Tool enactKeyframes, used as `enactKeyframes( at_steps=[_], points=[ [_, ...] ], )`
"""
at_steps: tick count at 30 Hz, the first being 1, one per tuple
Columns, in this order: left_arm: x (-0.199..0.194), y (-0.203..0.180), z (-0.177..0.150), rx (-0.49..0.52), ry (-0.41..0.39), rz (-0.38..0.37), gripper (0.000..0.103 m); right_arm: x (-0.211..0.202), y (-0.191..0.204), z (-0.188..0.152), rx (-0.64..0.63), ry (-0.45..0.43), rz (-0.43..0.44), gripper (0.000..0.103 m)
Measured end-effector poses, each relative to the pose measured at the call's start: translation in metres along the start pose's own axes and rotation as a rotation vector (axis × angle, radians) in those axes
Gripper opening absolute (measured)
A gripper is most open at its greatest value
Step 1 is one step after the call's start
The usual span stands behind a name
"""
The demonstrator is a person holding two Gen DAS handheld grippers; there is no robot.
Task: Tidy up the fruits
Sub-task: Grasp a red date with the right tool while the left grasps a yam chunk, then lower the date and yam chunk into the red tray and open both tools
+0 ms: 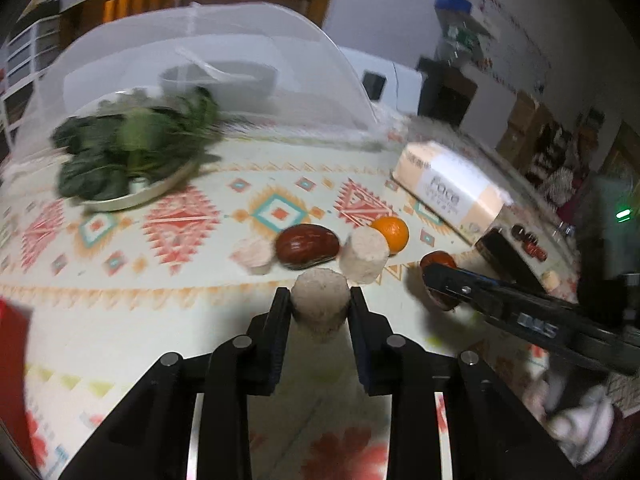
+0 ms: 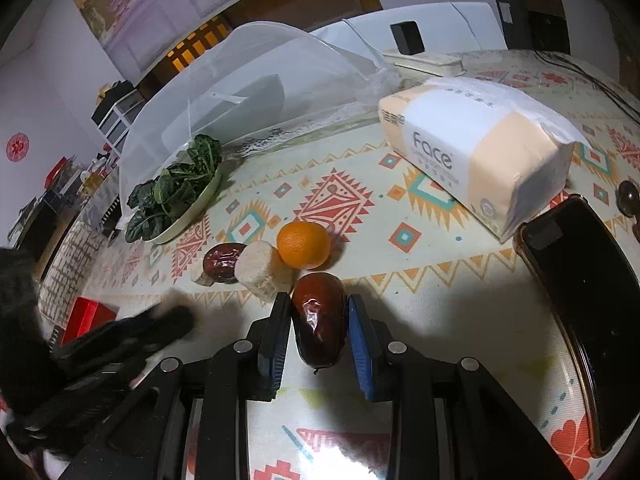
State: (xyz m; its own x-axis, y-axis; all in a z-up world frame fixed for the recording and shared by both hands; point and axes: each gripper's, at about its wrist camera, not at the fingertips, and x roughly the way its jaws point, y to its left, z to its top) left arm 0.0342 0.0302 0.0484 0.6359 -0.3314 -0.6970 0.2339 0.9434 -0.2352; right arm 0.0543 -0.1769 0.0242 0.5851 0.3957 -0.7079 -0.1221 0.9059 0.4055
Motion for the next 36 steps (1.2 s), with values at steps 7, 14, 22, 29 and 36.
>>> enactKeyframes(
  at_steps=[7,14,22,29,36],
  points=[
    [-0.094,0.065,-0.027,-0.163,-0.131,0.031,0.028,-0.003,0.022,-0.006,-0.047,-0.015,0.02,0.031],
    [-0.18,0.155,-0.07,-0.338,-0.25,0.162,0.028,-0.013,0.1,-0.021,-0.14,0.012,0.099,0.031],
    [-0.228,0.234,-0.118,-0.493,-0.306,0.262,0.028,-0.004,0.221,-0.041,-0.3,0.056,0.192,0.031],
    [-0.238,0.28,-0.135,-0.562,-0.293,0.272,0.028,0.031,0.315,-0.068,-0.417,0.138,0.255,0.031],
    [-0.229,0.306,-0.124,-0.57,-0.229,0.287,0.028,0.086,0.371,-0.087,-0.466,0.24,0.254,0.031]
  ],
)
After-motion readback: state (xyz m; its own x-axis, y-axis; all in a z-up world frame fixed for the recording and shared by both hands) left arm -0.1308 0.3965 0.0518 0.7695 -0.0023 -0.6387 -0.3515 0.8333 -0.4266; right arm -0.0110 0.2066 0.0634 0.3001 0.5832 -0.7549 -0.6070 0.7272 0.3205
